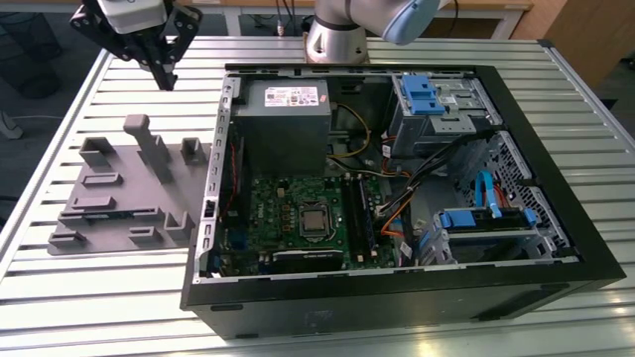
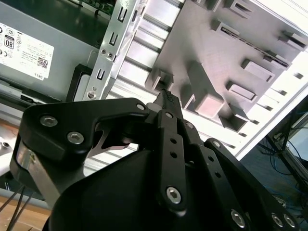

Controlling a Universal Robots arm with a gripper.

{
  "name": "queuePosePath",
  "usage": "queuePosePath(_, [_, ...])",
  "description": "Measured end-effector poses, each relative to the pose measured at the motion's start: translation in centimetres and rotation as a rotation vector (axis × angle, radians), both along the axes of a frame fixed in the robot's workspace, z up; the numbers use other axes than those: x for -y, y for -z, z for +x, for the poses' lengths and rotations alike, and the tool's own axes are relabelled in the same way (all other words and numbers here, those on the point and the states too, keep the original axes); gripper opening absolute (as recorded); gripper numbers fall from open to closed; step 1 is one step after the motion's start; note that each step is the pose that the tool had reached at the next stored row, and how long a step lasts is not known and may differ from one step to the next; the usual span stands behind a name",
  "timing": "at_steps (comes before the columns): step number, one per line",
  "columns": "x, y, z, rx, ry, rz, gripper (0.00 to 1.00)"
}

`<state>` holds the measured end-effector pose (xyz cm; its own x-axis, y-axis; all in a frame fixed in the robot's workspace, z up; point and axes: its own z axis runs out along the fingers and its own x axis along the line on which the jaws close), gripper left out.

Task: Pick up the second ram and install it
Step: 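Reach for the second ram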

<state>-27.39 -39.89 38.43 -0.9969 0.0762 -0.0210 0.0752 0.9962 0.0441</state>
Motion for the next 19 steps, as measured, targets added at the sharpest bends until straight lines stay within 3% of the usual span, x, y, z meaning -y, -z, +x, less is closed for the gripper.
queuePosePath(19, [0.0, 0.09, -1.4, 0.0001, 0.0, 0.0001, 0.11])
